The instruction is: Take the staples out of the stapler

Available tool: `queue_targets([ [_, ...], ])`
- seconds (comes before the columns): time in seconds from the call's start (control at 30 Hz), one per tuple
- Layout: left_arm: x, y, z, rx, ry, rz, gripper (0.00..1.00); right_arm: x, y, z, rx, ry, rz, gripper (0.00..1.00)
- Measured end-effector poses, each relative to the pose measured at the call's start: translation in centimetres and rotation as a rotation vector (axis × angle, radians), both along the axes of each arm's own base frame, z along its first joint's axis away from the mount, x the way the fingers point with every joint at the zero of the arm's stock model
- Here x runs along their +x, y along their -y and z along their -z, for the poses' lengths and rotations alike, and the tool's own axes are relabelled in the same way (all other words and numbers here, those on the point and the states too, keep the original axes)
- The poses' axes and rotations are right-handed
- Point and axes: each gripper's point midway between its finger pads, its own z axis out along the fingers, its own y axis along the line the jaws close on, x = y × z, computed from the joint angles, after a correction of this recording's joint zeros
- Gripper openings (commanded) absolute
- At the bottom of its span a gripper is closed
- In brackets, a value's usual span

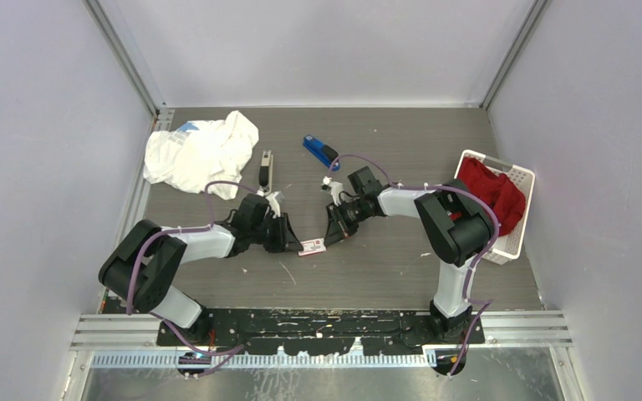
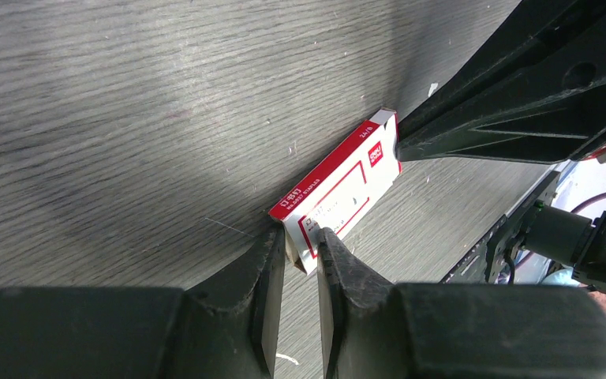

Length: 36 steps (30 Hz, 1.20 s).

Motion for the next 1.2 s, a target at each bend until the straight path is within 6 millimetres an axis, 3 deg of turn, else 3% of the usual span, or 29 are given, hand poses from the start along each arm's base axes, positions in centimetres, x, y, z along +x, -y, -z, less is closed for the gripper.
queue_targets([
  [0.63,-0.04,-0.05,-0.09,0.005,0.008,0.005,0.26,-0.05,0.0,-0.06,0.002,0.004,-0.01,0.26],
  [1.2,-0.14,-0.36,-0.14,0.016,0.014,-0.002,0.27,0.27,0.19,-0.14,0.006,-0.001,0.005,0.26],
])
